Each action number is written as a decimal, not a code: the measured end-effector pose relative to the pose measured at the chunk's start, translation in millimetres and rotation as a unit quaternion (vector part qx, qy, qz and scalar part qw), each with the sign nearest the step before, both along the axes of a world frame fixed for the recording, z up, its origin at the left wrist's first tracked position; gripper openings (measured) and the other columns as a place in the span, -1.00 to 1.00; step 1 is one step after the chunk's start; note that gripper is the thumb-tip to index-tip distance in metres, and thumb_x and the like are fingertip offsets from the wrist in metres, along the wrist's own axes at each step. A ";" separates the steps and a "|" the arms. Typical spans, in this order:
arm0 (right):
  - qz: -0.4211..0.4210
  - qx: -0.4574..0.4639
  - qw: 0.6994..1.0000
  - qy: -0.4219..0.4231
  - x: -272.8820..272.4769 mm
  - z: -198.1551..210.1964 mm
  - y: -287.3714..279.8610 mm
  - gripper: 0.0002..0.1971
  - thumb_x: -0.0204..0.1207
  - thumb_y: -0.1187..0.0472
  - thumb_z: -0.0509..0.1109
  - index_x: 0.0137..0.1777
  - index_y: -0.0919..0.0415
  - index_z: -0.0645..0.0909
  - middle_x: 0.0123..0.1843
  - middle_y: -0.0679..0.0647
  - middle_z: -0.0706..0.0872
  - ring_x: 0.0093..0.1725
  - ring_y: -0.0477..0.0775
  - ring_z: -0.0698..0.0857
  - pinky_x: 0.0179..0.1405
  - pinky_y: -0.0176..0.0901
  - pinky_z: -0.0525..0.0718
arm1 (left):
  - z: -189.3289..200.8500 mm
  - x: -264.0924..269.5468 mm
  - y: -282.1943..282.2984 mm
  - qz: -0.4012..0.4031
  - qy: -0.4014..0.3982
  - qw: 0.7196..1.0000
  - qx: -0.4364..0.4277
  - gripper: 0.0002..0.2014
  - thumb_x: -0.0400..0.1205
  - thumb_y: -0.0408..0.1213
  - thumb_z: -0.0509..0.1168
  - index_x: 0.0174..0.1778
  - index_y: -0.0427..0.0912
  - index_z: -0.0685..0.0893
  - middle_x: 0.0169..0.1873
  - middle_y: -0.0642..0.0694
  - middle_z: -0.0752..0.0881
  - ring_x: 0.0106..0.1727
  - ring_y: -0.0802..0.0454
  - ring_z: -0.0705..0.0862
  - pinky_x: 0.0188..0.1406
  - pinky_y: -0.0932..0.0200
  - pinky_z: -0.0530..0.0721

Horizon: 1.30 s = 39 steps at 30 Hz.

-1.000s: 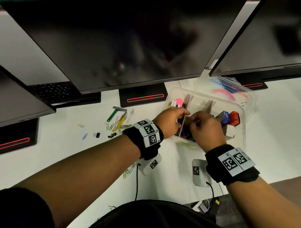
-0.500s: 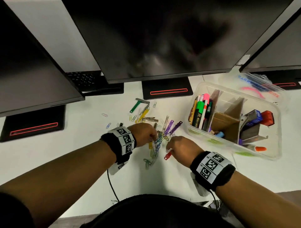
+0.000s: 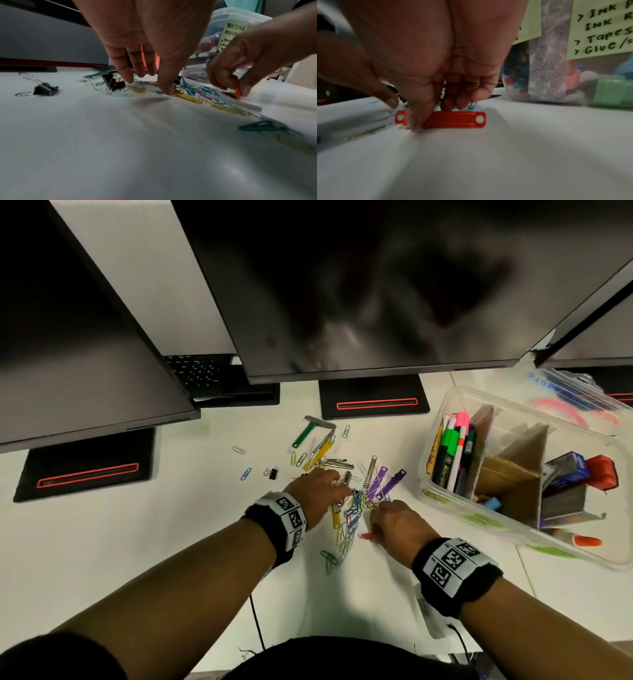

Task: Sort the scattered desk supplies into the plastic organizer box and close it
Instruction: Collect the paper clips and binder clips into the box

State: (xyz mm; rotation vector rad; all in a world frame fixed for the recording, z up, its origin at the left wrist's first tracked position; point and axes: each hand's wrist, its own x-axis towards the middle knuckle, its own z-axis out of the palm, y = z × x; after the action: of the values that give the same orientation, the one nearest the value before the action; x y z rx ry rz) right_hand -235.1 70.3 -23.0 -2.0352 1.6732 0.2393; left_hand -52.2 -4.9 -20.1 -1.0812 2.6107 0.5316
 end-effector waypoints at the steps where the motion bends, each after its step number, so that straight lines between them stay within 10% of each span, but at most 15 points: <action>1: -0.030 -0.024 0.999 -0.032 0.2 -0.3 -1.9 -0.75 0.58 0.05 0.30 -0.04 0.25 0.62 0.01 0.17 0.66 -0.03 0.15 0.57 -0.06 -0.07 0.52 | -1.9 -1.8 -0.3 -0.008 -0.007 1.000 -0.007 -0.50 0.63 -0.42 0.21 0.49 0.00 0.41 0.45 -0.14 0.39 0.48 -0.14 0.35 0.36 -0.05 0.53; 4: -0.138 -0.137 0.977 -0.084 -1.2 -3.6 -13.0 -0.90 0.53 0.33 0.33 -0.09 0.36 0.64 -0.04 0.30 0.68 -0.08 0.24 0.62 -0.07 -0.07 0.53 | -4.8 -3.6 -0.9 -0.005 -0.012 1.000 -0.015 -0.63 0.66 -0.33 0.19 0.40 -0.07 0.48 0.28 -0.15 0.52 0.32 -0.14 0.49 0.22 -0.02 0.55; 9: -0.140 -0.059 0.988 0.040 0.4 -14.5 -27.8 -0.56 0.60 0.42 0.12 0.49 0.36 0.33 0.64 0.31 0.16 0.63 0.30 0.15 0.62 0.03 0.14 | -8.4 6.0 -1.0 -0.008 -0.033 0.999 -0.006 -0.73 0.69 -0.23 0.16 0.31 -0.10 0.50 0.19 -0.16 0.58 0.19 -0.17 0.58 0.11 0.02 0.52; 16: -0.091 -0.089 0.992 0.009 6.8 -21.1 -16.3 -0.76 0.51 0.39 0.24 0.16 0.33 0.58 0.18 0.26 0.63 0.23 0.32 0.55 0.10 0.10 0.62 | -7.0 20.2 1.4 0.058 -0.002 0.998 0.011 -0.78 0.67 -0.16 0.18 0.18 -0.10 0.59 0.14 -0.18 0.57 0.17 -0.18 0.58 -0.01 0.08 0.54; 21: -0.065 -0.072 0.992 -0.077 18.7 -12.8 -6.0 -0.89 0.52 0.34 0.29 -0.04 0.33 0.62 -0.01 0.28 0.69 0.04 0.30 0.62 -0.04 0.03 0.58 | 6.3 27.3 -0.5 0.165 0.054 0.983 0.063 -0.77 0.68 -0.14 0.18 0.19 -0.06 0.62 0.14 -0.14 0.63 0.20 -0.10 0.59 0.15 0.05 0.57; 28: -0.237 -0.115 0.948 -0.180 13.4 9.7 -18.4 -0.88 0.54 0.42 0.25 -0.18 0.22 0.47 -0.26 0.08 0.59 -0.31 0.09 0.54 -0.38 -0.29 0.40 | 23.2 45.3 -1.0 0.240 0.137 0.959 0.058 -0.71 0.71 -0.17 0.14 0.30 -0.03 0.65 0.27 -0.04 0.70 0.29 0.00 0.63 0.28 0.23 0.52; 33: -0.235 -0.091 0.956 -0.151 13.8 3.3 -27.2 -0.75 0.53 0.47 0.15 0.14 0.29 0.53 -0.06 0.25 0.72 -0.11 0.27 0.69 -0.18 -0.12 0.62 | 32.2 53.0 1.6 0.255 0.162 0.953 0.022 -0.72 0.69 -0.11 0.19 0.25 0.02 0.70 0.14 -0.08 0.71 0.23 -0.01 0.62 0.13 0.29 0.48; 39: -0.197 -0.067 0.976 -0.067 30.6 -6.7 -34.7 -0.58 0.47 0.04 0.42 0.24 0.27 0.56 0.20 0.21 0.59 0.22 0.28 0.55 0.20 -0.03 0.55 | 31.0 47.7 -3.0 0.281 0.213 0.936 0.017 -0.76 0.69 -0.27 0.18 0.12 -0.21 0.72 0.15 -0.14 0.68 0.21 -0.04 0.60 0.12 0.37 0.37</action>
State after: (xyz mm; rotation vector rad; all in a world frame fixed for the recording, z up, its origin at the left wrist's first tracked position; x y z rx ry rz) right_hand -204.5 35.6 -29.7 -1.7159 2.0020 -0.1466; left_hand -4.4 -8.0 10.9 -1.8971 2.5837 1.0287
